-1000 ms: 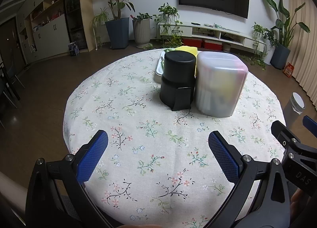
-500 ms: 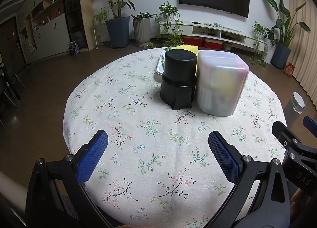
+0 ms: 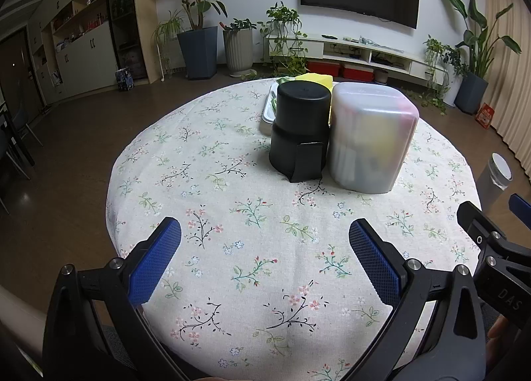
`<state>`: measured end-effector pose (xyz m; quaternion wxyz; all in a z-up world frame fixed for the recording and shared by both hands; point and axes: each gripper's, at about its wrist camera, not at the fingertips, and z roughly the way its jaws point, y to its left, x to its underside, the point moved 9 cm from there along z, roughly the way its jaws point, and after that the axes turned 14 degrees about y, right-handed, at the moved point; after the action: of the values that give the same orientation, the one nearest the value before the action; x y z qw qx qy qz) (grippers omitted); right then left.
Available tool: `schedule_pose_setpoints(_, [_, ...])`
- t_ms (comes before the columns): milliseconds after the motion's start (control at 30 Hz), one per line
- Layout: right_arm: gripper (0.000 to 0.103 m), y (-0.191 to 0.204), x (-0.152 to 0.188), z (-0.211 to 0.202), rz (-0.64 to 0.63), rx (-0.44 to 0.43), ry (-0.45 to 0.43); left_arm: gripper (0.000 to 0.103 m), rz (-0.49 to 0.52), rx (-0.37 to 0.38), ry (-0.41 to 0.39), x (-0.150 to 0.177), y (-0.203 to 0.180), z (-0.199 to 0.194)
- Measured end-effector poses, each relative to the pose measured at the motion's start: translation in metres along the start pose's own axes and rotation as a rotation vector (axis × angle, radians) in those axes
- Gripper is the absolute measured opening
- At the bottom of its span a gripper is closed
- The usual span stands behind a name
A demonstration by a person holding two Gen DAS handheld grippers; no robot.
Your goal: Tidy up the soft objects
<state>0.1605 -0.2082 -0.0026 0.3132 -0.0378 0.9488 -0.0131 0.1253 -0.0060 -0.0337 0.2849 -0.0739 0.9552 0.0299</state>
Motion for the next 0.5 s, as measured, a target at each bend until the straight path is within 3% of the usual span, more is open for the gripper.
schedule_pose_setpoints(500, [0.103,0.0019,0.0014,-0.0003,0.001,-0.001,0.001,0.103,0.009,0.0,-0.004,0.002,0.0016,0.0023])
